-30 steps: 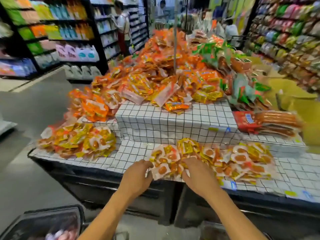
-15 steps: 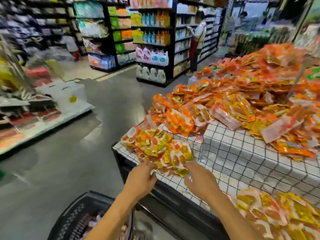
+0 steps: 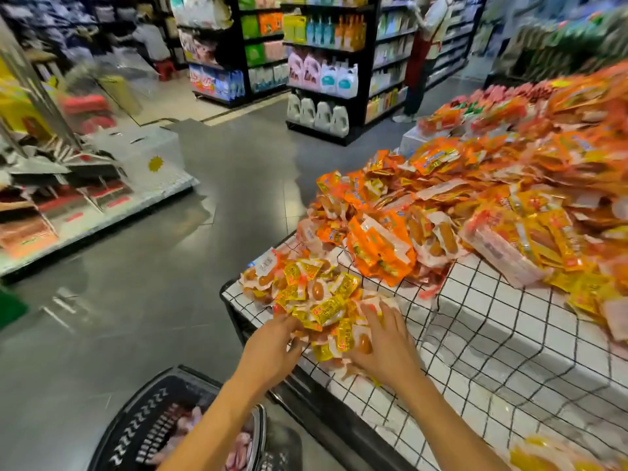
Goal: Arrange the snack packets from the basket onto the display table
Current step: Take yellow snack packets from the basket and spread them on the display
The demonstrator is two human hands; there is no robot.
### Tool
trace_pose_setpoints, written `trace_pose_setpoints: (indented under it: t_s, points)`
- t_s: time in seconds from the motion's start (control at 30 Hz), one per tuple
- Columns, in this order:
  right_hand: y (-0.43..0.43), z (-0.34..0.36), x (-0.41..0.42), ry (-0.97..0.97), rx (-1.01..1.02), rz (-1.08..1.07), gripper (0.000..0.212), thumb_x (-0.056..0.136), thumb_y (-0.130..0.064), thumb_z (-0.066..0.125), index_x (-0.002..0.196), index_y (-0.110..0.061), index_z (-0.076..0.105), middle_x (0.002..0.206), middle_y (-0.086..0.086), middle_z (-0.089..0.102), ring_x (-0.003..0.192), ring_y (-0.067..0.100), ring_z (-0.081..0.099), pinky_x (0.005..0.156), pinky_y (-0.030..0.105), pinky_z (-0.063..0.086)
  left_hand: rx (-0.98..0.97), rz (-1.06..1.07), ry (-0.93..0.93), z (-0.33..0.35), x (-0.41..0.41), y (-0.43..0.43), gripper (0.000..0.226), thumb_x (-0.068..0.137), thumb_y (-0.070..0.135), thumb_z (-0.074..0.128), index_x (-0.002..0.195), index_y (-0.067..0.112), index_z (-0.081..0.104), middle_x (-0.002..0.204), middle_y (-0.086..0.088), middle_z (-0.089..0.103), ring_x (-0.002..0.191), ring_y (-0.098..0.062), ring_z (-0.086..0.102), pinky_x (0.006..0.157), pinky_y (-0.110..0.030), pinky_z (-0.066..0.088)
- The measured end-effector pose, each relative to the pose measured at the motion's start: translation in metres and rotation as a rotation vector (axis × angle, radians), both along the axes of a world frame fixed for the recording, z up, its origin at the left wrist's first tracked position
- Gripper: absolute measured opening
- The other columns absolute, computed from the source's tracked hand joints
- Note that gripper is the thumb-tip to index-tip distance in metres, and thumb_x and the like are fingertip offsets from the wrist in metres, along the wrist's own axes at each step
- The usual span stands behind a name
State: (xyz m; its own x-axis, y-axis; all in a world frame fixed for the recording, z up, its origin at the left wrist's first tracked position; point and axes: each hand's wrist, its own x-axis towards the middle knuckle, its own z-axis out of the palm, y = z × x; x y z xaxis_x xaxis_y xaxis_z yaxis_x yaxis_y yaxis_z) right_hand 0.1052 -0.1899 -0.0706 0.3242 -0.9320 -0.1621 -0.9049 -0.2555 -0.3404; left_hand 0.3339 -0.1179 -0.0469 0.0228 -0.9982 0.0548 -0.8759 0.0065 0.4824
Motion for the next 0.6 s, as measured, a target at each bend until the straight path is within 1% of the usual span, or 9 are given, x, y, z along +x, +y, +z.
trace_pose_setpoints:
  t_s: [0.1, 0.17, 0.23, 0.3, 0.37, 0.47, 0.53, 0.6]
  points:
    - [-0.021, -0.011, 0.003, 0.047, 0.058, 0.018, 0.119, 0.065, -0.083, 0.061, 0.155, -0.039, -0.003, 0.165, -0.004, -0.008, 0.151, 0.030, -0.005, 0.116, 0.056, 0.016, 0.012, 0.038, 0.005, -0.008, -0.003, -0.015, 0.024, 0.088, 0.034, 0.048, 0.103, 0.024, 0.063, 0.100, 0.006, 0.062, 0.093, -0.016, 0.057, 0.072, -0.033, 0.047]
    - [-0.032, -0.016, 0.005, 0.087, 0.073, 0.045, 0.124, 0.059, -0.088, 0.060, 0.155, -0.040, -0.001, 0.165, -0.007, -0.005, 0.151, 0.030, -0.002, 0.115, 0.058, 0.014, 0.001, 0.058, -0.001, -0.015, -0.006, -0.023, 0.018, 0.091, 0.031, 0.053, 0.103, 0.024, 0.064, 0.099, 0.007, 0.062, 0.093, -0.016, 0.058, 0.071, -0.031, 0.046]
    - [-0.039, -0.019, 0.006, 0.121, 0.059, 0.059, 0.122, 0.056, -0.088, 0.061, 0.154, -0.037, 0.009, 0.164, -0.008, 0.005, 0.149, 0.027, 0.008, 0.113, 0.055, 0.020, -0.002, 0.084, 0.007, -0.021, -0.007, -0.026, 0.018, 0.091, 0.027, 0.057, 0.106, 0.024, 0.065, 0.101, 0.008, 0.063, 0.093, -0.014, 0.057, 0.071, -0.028, 0.045]
    - [-0.042, -0.020, 0.004, 0.117, 0.037, 0.062, 0.112, 0.057, -0.084, 0.064, 0.148, -0.034, 0.022, 0.159, -0.010, 0.017, 0.145, 0.024, 0.016, 0.111, 0.052, 0.027, 0.002, 0.098, 0.007, -0.023, -0.006, -0.029, 0.022, 0.089, 0.027, 0.057, 0.110, 0.026, 0.064, 0.105, 0.008, 0.062, 0.095, -0.012, 0.057, 0.073, -0.028, 0.047]
    - [-0.043, -0.021, -0.001, 0.078, 0.023, 0.051, 0.094, 0.060, -0.078, 0.066, 0.136, -0.035, 0.033, 0.150, -0.013, 0.027, 0.138, 0.021, 0.023, 0.106, 0.049, 0.033, 0.002, 0.096, 0.014, -0.025, -0.005, -0.035, 0.029, 0.087, 0.030, 0.057, 0.116, 0.028, 0.061, 0.112, 0.010, 0.061, 0.099, -0.011, 0.057, 0.077, -0.029, 0.049]
    - [-0.040, -0.024, -0.007, 0.012, 0.018, 0.007, 0.074, 0.062, -0.067, 0.068, 0.121, -0.036, 0.037, 0.134, -0.015, 0.036, 0.129, 0.018, 0.030, 0.099, 0.047, 0.038, -0.032, 0.084, 0.041, -0.028, -0.002, -0.049, 0.034, 0.086, 0.033, 0.054, 0.119, 0.026, 0.061, 0.115, 0.009, 0.059, 0.101, -0.011, 0.056, 0.079, -0.028, 0.048]
    - [-0.038, -0.025, -0.012, -0.059, 0.032, -0.052, 0.071, 0.061, -0.058, 0.071, 0.119, -0.036, 0.037, 0.127, -0.014, 0.041, 0.124, 0.018, 0.035, 0.096, 0.045, 0.040, -0.079, 0.056, 0.026, -0.029, -0.001, -0.056, 0.033, 0.089, 0.034, 0.056, 0.120, 0.024, 0.063, 0.113, 0.008, 0.057, 0.101, -0.012, 0.056, 0.080, -0.027, 0.047]
    - [-0.035, -0.027, -0.018, -0.140, 0.023, -0.111, 0.074, 0.059, -0.052, 0.075, 0.122, -0.035, 0.040, 0.124, -0.013, 0.045, 0.121, 0.018, 0.040, 0.096, 0.042, 0.042, -0.115, 0.025, 0.013, -0.033, 0.001, -0.063, 0.037, 0.087, 0.034, 0.059, 0.121, 0.021, 0.062, 0.118, 0.005, 0.054, 0.107, -0.015, 0.053, 0.087, -0.031, 0.048]
